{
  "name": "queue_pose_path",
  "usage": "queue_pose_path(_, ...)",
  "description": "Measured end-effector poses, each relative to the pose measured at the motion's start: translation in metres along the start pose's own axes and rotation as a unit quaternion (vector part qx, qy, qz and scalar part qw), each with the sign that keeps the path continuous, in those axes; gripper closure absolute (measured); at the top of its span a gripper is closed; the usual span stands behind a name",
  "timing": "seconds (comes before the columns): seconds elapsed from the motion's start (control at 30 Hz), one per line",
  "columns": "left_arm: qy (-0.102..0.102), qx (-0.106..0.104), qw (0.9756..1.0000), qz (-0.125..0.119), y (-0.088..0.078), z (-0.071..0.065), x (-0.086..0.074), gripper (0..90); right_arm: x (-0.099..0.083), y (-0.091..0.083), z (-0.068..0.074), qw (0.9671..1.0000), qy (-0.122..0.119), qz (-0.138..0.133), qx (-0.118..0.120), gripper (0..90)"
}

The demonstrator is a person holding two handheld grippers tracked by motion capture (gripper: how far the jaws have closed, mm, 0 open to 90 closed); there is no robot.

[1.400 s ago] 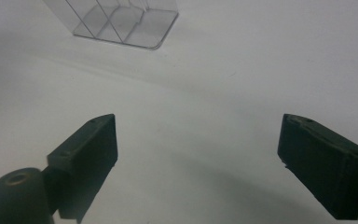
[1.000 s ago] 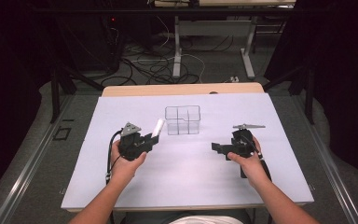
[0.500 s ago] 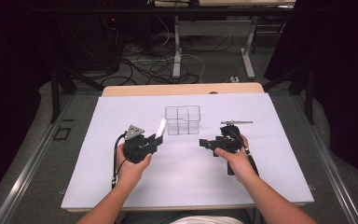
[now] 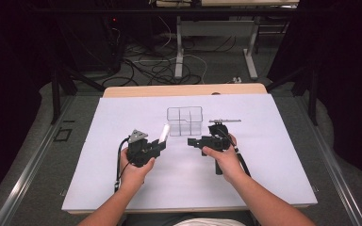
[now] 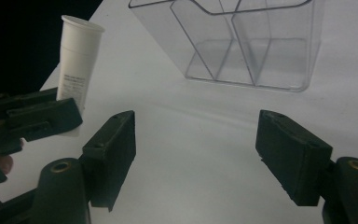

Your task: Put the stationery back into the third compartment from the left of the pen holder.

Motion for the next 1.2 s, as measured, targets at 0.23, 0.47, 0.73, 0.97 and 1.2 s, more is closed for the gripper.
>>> queue_pose_path(0.23, -0.005, -0.008, 0.9999, 0.005, 0.007, -0.004, -0.002, 70.7, 0.004, 0.006, 0.004, 0.9977, 0.048, -0.001, 0.047, 38.2)
queue_pose_path(0.47, 0.001, -0.023, 0.9995, 0.021, 0.013, -0.01, -0.006, 70.7, 0.002, 0.011, 0.011, 0.9961, 0.059, 0.0, 0.065, 41.2)
queue_pose_path(0.73, 0.016, -0.038, 0.9989, 0.022, 0.018, -0.021, -0.008, 70.7, -0.001, 0.015, 0.017, 0.9934, 0.074, 0.004, 0.088, 43.3)
queue_pose_path(0.97, 0.032, -0.049, 0.998, 0.026, 0.02, -0.027, -0.01, 70.8, -0.002, 0.02, 0.02, 0.9923, 0.08, 0.007, 0.095, 44.2)
queue_pose_path(1.2, 0.043, -0.061, 0.997, 0.022, 0.021, -0.035, -0.01, 70.7, -0.005, 0.026, 0.022, 0.9919, 0.083, 0.015, 0.095, 48.0)
Point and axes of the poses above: each handheld gripper's, and its own axes: y roughly forward along the jaws, x roughly out of its top, z roughly to its left, the point moved 2 cm from there along y, roughly forward along the jaws, and after that the axes turned 3 degrees about z, right-handed, at the moved point
